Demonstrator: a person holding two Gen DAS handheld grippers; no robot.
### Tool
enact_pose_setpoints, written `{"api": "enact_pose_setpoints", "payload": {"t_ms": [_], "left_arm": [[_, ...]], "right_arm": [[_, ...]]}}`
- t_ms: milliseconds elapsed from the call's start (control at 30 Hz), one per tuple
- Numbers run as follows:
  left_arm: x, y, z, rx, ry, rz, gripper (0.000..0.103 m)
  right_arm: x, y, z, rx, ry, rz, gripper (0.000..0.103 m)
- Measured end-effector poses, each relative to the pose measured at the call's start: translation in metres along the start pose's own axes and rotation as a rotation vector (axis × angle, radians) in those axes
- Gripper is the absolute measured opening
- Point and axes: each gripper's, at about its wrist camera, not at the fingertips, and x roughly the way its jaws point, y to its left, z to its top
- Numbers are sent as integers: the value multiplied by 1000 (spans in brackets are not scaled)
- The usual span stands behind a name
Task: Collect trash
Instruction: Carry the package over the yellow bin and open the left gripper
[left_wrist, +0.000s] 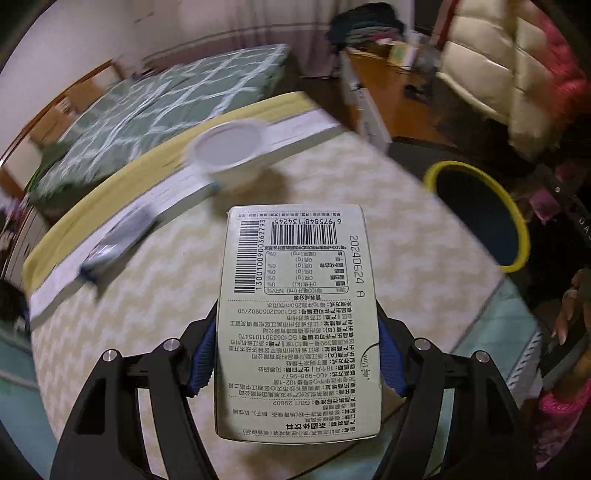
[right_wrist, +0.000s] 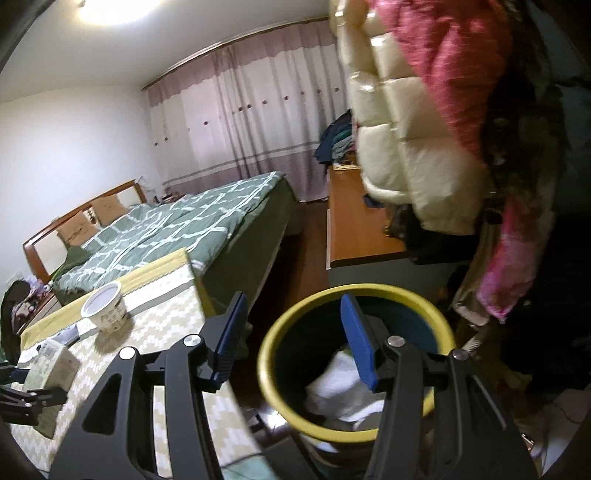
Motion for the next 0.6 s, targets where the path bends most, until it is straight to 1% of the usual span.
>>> {"api": "enact_pose_setpoints", "payload": {"t_ms": [267,333,500,600], "left_arm": [[31,-104,53,135,-3,-113,71],[38,-125,62,157,-2,-131,71],[68,-183,89,215,10,-173,71],[86,-212,101,229,22,-203,71]], "right_arm": [[-15,-56,5,47,-15,-68,53],[-17,-70,5,62,-16,-84,53],[-18,-96,4,96,-16,-116,53],[-19,-108,4,106,-19,-146,54]]}}
